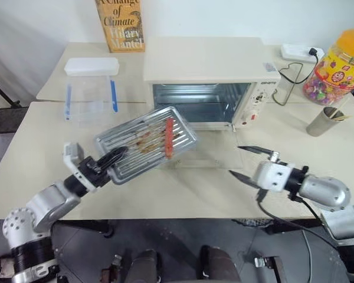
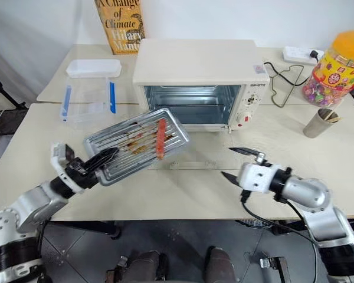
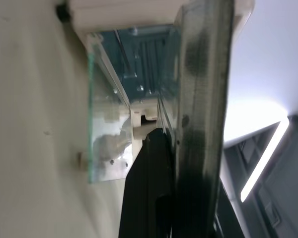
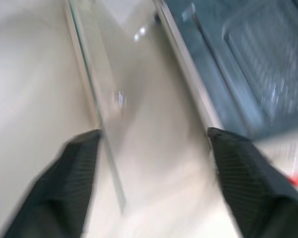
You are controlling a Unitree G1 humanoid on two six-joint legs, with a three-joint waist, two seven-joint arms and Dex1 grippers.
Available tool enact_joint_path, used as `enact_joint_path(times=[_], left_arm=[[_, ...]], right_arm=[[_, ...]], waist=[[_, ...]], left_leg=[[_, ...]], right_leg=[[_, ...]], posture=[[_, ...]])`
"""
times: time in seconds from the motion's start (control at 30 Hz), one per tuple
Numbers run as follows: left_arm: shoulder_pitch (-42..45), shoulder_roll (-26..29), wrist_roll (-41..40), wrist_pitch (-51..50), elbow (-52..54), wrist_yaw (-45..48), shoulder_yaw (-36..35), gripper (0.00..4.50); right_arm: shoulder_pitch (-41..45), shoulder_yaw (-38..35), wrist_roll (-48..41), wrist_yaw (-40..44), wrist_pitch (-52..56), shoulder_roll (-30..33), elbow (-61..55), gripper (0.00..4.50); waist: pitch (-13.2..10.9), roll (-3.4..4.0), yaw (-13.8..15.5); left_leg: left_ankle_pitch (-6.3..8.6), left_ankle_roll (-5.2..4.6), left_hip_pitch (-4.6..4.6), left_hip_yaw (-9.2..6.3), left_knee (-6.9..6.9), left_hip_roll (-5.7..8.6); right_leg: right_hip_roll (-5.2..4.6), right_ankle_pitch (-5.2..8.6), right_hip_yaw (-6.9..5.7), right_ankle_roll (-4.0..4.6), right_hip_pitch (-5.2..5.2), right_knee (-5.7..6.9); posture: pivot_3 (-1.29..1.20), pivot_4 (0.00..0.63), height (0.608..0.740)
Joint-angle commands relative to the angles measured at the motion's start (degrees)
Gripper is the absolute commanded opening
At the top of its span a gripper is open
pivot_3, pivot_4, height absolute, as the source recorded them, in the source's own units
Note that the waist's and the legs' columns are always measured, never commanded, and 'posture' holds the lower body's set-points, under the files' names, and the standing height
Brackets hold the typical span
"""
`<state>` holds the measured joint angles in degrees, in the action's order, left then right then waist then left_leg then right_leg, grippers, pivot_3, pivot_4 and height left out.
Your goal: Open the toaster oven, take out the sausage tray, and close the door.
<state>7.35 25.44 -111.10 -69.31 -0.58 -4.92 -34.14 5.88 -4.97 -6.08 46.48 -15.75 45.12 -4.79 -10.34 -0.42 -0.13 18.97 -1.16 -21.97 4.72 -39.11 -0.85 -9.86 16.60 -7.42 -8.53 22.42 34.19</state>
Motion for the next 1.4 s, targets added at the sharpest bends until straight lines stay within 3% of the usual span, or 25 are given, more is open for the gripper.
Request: enact_joint_path(times=[0.03, 0.17, 0.23, 0.33, 0.5, 0.63, 0.93, 1.4], left_arm=[[-4.64, -0.55, -1.90, 0.60, 4.09, 3.93, -4.11, 0.00], [-11.25, -3.50, -1.90, 3.42, 7.14, 5.10, -6.71, 0.00], [-12.66, -4.39, -1.90, 4.50, 8.72, 5.72, -6.89, 0.00], [-15.56, -8.90, -1.90, 8.57, 12.61, 5.61, -9.43, 0.00], [-19.14, -16.95, -1.90, 15.61, 19.20, 4.42, -11.49, 0.00], [-21.06, -20.18, -1.90, 19.23, 22.56, 4.28, -11.39, 0.00], [-19.84, -22.62, -1.90, 23.99, 25.07, 1.86, -10.40, 0.00], [-20.66, -21.30, -1.90, 23.19, 26.77, 0.62, -8.63, 0.00]], right_arm=[[1.74, -4.90, -8.90, 3.55, 0.63, 0.04, 3.54, 2.03], [4.65, -6.40, -17.28, 11.60, 9.47, 0.26, 13.51, 0.57], [5.50, -6.08, -16.55, 14.00, 7.44, 0.30, 16.59, 0.04], [8.53, -2.14, -14.80, 20.82, 7.75, 0.53, 23.54, 0.04], [15.57, 1.04, -12.72, 23.92, 9.37, -1.73, 33.16, 0.04], [18.92, 1.01, -12.95, 26.06, 7.10, -4.63, 37.41, 0.04], [19.84, -2.27, -20.88, 30.39, 14.93, -8.31, 31.88, 0.04], [21.89, -13.63, -41.12, 15.48, 41.84, -7.72, 4.10, 0.04]], waist=[[0.00, 0.00, 0.02], [0.00, 0.00, 0.20], [0.00, 0.00, 0.64], [0.01, 0.02, 0.74], [0.01, 0.03, 0.02], [0.02, 0.02, 0.12], [0.02, 0.02, 0.25], [0.02, 0.03, 0.41]], left_leg=[[0.00, 0.00, 0.03, 0.03, 0.00, 0.00], [0.06, -0.03, 0.29, 0.09, 0.01, -0.02], [0.17, -0.03, 0.64, -0.02, 0.02, -0.05], [0.27, -0.02, 0.77, 0.00, 0.00, -0.05], [0.40, 0.01, 0.83, 0.12, -0.02, -0.10], [0.41, 0.03, 0.83, 0.15, -0.03, -0.12], [0.45, 0.02, 0.80, 0.14, -0.06, -0.12], [0.66, 0.00, 0.76, 0.14, -0.06, -0.19]], right_leg=[[0.00, 0.00, 0.03, 0.00, -0.01, 0.00], [-0.01, 0.00, 0.14, 0.01, -0.22, -0.03], [0.00, 0.02, -0.01, 0.04, -0.69, -0.19], [0.00, 0.02, 0.06, 0.04, -0.86, -0.29], [0.04, 0.02, 0.15, 0.04, -0.85, -0.33], [0.09, 0.02, 0.16, 0.04, -0.86, -0.37], [0.08, 0.02, 0.16, 0.04, -0.86, -0.39], [0.10, 0.02, 0.17, 0.04, -0.84, -0.51]], posture=[[0.00, 0.150, 0.740], [0.00, 0.150, 0.740], [0.00, 0.150, 0.740], [0.00, 0.150, 0.740], [0.00, 0.150, 0.740], [0.00, 0.150, 0.740], [0.00, 0.150, 0.740], [0.00, 0.150, 0.740]])
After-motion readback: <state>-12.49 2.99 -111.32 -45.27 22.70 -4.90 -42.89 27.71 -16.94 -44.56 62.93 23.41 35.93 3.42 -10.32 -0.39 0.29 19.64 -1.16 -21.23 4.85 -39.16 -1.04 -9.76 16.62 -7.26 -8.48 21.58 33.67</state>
